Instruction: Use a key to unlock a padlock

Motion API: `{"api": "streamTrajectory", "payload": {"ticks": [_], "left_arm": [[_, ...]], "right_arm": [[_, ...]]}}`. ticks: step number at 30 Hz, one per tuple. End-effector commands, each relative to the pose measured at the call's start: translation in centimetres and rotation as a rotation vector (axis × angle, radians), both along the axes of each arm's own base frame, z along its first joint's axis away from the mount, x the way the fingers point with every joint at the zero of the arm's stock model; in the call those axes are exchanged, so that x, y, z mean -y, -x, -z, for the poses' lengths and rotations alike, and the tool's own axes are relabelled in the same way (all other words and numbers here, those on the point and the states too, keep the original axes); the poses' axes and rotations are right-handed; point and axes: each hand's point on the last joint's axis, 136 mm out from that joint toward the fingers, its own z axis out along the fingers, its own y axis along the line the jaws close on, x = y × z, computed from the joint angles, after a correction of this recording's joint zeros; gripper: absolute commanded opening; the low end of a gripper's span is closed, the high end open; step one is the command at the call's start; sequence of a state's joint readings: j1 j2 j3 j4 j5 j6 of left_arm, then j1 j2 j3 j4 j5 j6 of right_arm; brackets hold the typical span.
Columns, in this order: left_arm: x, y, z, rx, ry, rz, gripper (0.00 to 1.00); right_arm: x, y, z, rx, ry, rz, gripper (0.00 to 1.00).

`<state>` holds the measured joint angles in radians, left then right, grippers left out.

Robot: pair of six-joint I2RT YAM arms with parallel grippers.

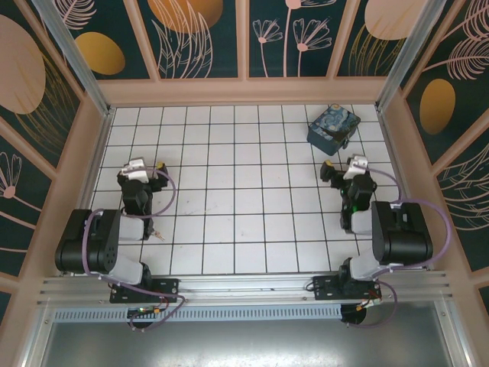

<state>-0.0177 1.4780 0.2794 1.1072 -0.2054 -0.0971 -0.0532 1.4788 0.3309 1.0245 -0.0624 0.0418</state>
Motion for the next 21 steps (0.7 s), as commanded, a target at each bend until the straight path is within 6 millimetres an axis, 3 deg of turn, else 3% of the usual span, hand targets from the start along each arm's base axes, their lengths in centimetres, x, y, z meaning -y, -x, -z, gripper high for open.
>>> {"api": "streamTrajectory", "payload": {"ticks": [1,4,7,14,21], "left_arm": [[-4.4,-0.9,-2.8,-0.036,0.034,-0.272,0.99],[-6.7,-1.6,-3.3,-0.164,0.053,-0.455,0.99],[-5.1,-2.2,-3.6,-0.246,0.078,-0.427,0.99],[4.4,-2.6,-3.4,-0.411,0.136,-0.134,0.99],[13.5,-0.9,-5.3,-0.427,0.162,0.28,0.99]], "right_arm": [[2.5,-2.4,-4.4,-0.049,-0.119,0.075,0.97],[5.0,-4.9,-5.8,-0.103,-0.329,0.091,0.93],[5.5,-8.3,-5.6,-0.173,-0.396,0.063,0.92],[7.0,-16.2,-4.6,-0.262,-0.485,0.047,0.92],[7.8,-21.0,-2.3,-0.3,-0.531,0.045,0.92]]}}
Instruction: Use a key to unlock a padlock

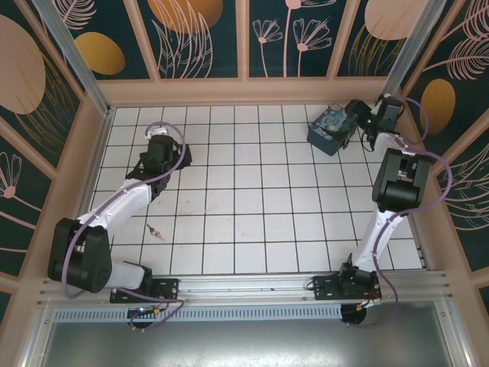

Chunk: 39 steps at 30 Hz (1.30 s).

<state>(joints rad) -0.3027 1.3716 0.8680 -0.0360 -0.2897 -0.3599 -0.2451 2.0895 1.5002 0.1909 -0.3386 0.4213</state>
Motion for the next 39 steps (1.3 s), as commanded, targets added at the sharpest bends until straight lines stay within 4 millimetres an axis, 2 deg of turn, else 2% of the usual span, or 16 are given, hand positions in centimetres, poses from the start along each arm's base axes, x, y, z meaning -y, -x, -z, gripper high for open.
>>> {"api": "streamTrajectory", "payload": {"ticks": [1,6,8,14,17,20,24,31,35,38,39], "left_arm": [[4.3,1.7,-1.5,-0.011,0.071,0.21,0.99],[9.2,4.0,-0.1,-0.026,0.129,0.387,0.99],[10.7,4.9,0.7,-0.042,0.152,0.443,0.98],[12.5,5.5,1.6,-0.056,0.186,0.5,0.98],[12.7,5.1,2.0,-0.058,0.191,0.493,0.99],[13.1,4.6,2.1,-0.056,0.191,0.496,0.99],[13.0,4.1,1.9,-0.049,0.167,0.488,0.99],[12.8,2.2,0.9,-0.053,0.143,0.427,0.99],[12.9,0.9,1.3,-0.088,0.214,0.331,0.99],[13.9,0.2,1.7,-0.147,0.308,0.284,0.98],[15.0,0.4,1.9,-0.169,0.362,0.303,0.98]], "right_arm": [[0.2,-1.4,0.1,-0.032,-0.035,-0.004,0.92],[1.8,-3.4,2.0,-0.101,0.017,0.023,0.92],[1.7,-4.3,2.7,-0.116,0.008,0.0,0.92],[1.5,-6.0,4.2,-0.164,0.024,-0.08,0.89],[0.3,-6.4,4.7,-0.172,0.009,-0.171,0.85],[-2.3,-5.8,4.7,-0.153,-0.032,-0.306,0.81],[-5.6,-4.1,4.5,-0.156,0.018,-0.437,0.8],[-14.0,1.4,4.1,-0.187,0.075,-0.636,0.78],[-19.0,4.4,3.8,-0.19,0.072,-0.699,0.79],[-21.1,6.2,4.2,-0.231,0.07,-0.653,0.8],[-21.6,6.7,4.3,-0.236,0.059,-0.636,0.81]]}}
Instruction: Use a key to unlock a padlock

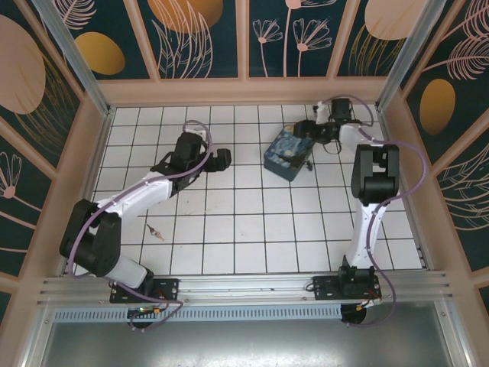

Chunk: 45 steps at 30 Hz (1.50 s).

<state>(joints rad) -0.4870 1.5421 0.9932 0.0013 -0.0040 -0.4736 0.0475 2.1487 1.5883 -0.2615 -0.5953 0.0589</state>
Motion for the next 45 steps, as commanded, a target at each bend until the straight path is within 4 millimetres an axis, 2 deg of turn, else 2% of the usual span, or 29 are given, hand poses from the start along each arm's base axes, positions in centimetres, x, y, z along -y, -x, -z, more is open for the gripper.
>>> {"api": "streamTrajectory", "payload": {"ticks": [1,5,9,13,15,18,21,24,27,30,33,37,40,41,42,45], "left_arm": [[2.8,0.6,1.0,-0.125,0.15,-0.001,0.97],[9.0,4.4,2.1,-0.24,0.25,0.157,0.94],[12.4,7.5,2.4,-0.333,0.363,0.243,0.93],[14.8,6.5,0.7,-0.299,0.475,0.275,0.95],[15.9,5.5,2.0,-0.312,0.498,0.277,0.95],[16.4,4.3,4.2,-0.339,0.493,0.238,0.95],[15.4,3.6,5.6,-0.331,0.45,0.169,0.95],[13.4,2.4,5.8,-0.296,0.403,0.096,0.96],[11.2,0.5,5.5,-0.27,0.404,0.049,0.96],[9.0,-1.0,4.9,-0.235,0.39,0.011,0.96],[7.2,-1.7,4.8,-0.219,0.348,-0.016,0.96],[5.1,-1.8,5.4,-0.219,0.285,-0.054,0.97],[2.9,-1.1,5.4,-0.219,0.241,-0.104,0.97],[2.0,-0.7,5.9,-0.231,0.202,-0.13,0.97],[0.7,-0.3,4.9,-0.217,0.169,-0.16,0.97],[-3.8,1.0,3.4,-0.217,-0.02,-0.281,0.98]], "right_arm": [[-1.2,1.1,-1.9,0.029,-0.017,0.073,0.81],[-2.4,2.7,-1.8,0.036,-0.07,0.106,0.85],[-2.8,4.2,-2.2,0.047,-0.123,0.103,0.85],[-3.8,6.8,-3.4,0.069,-0.192,0.072,0.84],[-4.5,8.1,-3.7,0.067,-0.221,0.047,0.84],[-5.4,10.0,-3.4,0.05,-0.206,0.022,0.84],[-5.8,11.8,-3.1,0.027,-0.191,0.016,0.84],[-6.1,13.6,-3.4,0.023,-0.185,0.011,0.83],[-8.3,15.4,-3.8,0.016,-0.199,-0.038,0.83],[-10.0,16.2,-3.7,0.011,-0.198,-0.062,0.84],[-11.0,15.8,-2.9,-0.005,-0.199,-0.066,0.84],[-11.9,15.3,-2.4,-0.013,-0.192,-0.067,0.84],[-10.9,14.8,-2.8,0.002,-0.163,-0.03,0.84],[-10.4,14.7,-3.2,0.009,-0.16,-0.018,0.84],[-9.9,14.7,-3.6,0.017,-0.155,-0.004,0.84],[-8.8,14.9,-5.6,0.056,-0.134,0.02,0.84]]}}
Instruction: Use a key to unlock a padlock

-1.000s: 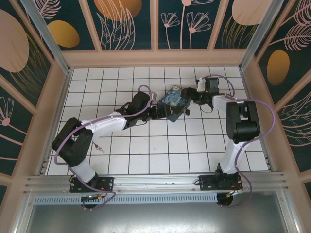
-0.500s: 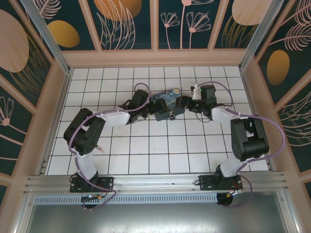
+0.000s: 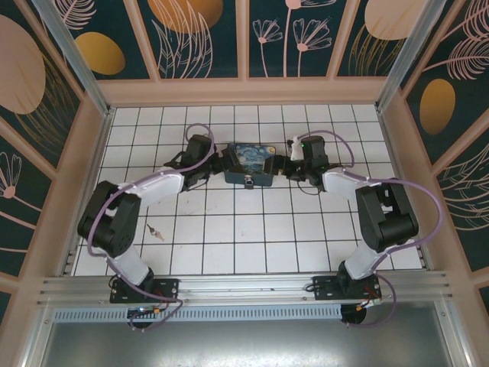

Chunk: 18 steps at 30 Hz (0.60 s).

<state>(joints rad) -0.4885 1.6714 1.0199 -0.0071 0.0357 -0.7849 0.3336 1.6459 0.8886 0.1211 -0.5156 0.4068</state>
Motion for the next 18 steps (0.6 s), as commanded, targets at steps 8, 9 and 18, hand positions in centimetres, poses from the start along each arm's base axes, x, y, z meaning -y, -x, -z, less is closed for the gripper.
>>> {"api": "streamTrajectory", "payload": {"ticks": [8,9,18], "left_arm": [[-16.9,14.6,-0.9,-0.409,-0.543,-0.416,0.99],[-17.4,16.2,-0.6,-0.442,-0.513,-0.456,0.99],[-19.7,20.0,6.5,-0.591,-0.314,-0.55,0.68]], "right_arm": [[0.1,1.5,-5.8,0.12,0.014,0.019,0.75],[-0.5,1.8,-5.9,0.127,0.01,0.001,0.74],[-4.3,3.7,-6.9,0.165,-0.039,-0.14,0.58]]}}
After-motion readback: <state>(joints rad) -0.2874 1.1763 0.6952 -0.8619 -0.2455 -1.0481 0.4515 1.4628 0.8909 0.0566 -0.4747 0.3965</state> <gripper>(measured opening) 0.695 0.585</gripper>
